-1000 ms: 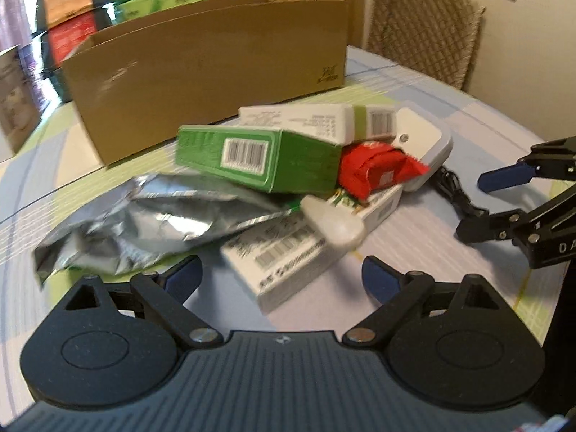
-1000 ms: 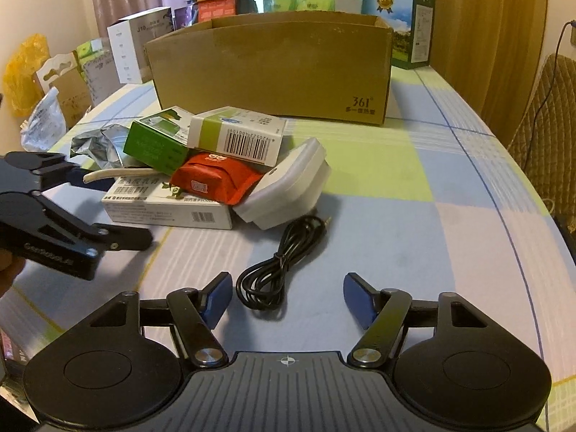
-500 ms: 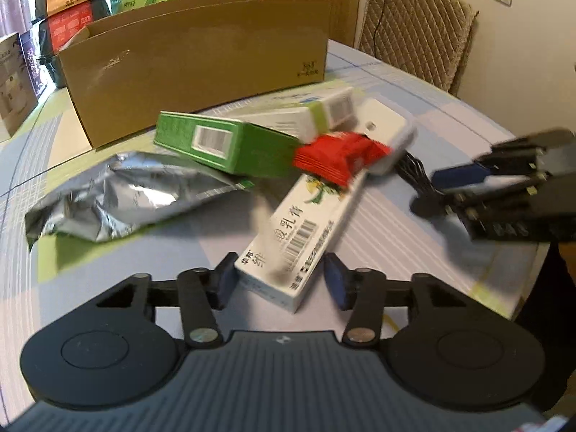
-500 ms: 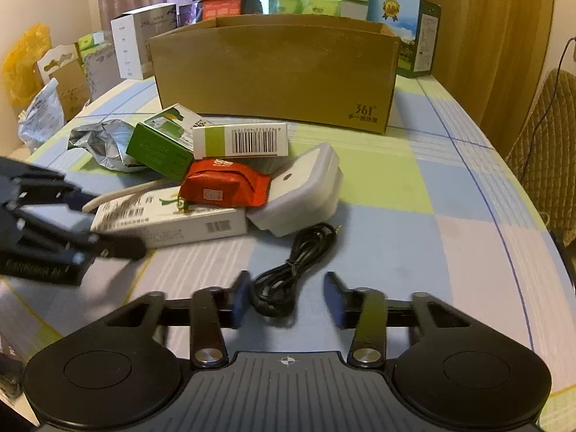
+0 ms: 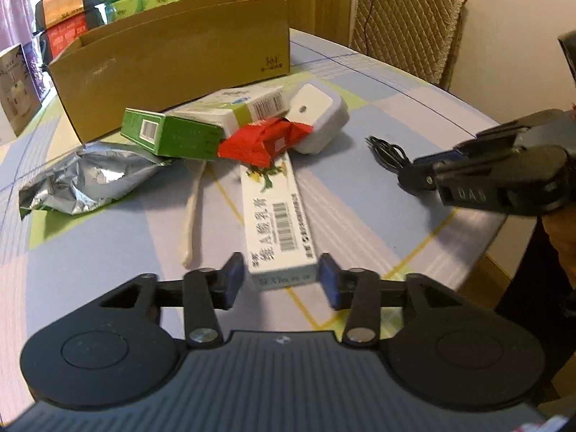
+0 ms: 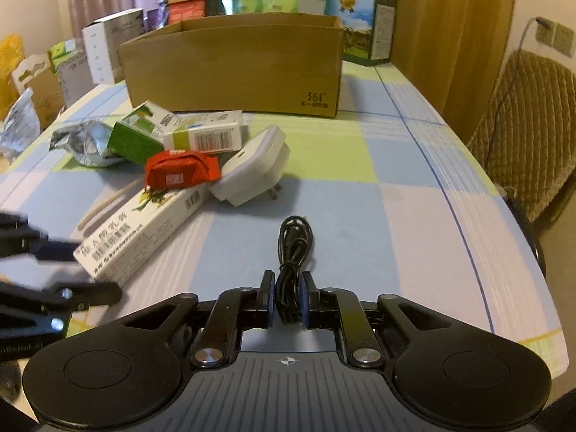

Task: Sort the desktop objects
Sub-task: 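Grasp the black cable with the right tool while the left tool grips the white cream box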

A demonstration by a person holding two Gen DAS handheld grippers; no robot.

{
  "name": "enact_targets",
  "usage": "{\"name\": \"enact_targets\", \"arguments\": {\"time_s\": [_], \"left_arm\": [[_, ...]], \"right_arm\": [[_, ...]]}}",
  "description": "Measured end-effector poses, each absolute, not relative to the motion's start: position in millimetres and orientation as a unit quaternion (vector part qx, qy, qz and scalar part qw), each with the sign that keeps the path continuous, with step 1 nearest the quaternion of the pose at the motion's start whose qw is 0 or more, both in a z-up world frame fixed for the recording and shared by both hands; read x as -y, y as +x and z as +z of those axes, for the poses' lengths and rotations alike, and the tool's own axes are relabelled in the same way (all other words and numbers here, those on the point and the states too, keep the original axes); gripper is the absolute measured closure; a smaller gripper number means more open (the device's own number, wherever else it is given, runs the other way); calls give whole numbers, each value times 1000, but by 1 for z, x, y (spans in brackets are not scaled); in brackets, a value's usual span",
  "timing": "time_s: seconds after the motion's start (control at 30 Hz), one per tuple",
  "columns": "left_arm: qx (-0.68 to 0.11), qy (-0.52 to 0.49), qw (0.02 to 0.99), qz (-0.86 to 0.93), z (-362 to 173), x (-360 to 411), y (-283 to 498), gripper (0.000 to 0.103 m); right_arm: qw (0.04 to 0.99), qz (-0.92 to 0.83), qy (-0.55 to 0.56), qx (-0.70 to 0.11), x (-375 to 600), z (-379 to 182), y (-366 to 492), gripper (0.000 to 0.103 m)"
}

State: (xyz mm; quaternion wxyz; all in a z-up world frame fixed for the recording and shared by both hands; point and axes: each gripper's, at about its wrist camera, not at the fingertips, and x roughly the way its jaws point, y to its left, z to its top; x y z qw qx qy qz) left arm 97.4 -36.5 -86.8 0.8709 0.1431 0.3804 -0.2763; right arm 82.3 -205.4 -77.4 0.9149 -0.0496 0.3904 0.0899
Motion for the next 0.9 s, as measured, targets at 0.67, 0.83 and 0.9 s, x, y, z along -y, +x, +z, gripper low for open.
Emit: {"name": "enact_targets", "arguments": {"time_s": [0.67,0.83,0.9], "left_arm": [[-389,109,881,-246,-92,53,137,62],[-405,111,877,-234,-89,55,135,70],[-418,103,875,-221,-86,47,128,70]], "right_arm": [[918,97,-48,-381,206,-83,94,93],[918,99,-38,-383,207,-82,95,93],[918,104,-34,-382,206,-81,94,93]]}}
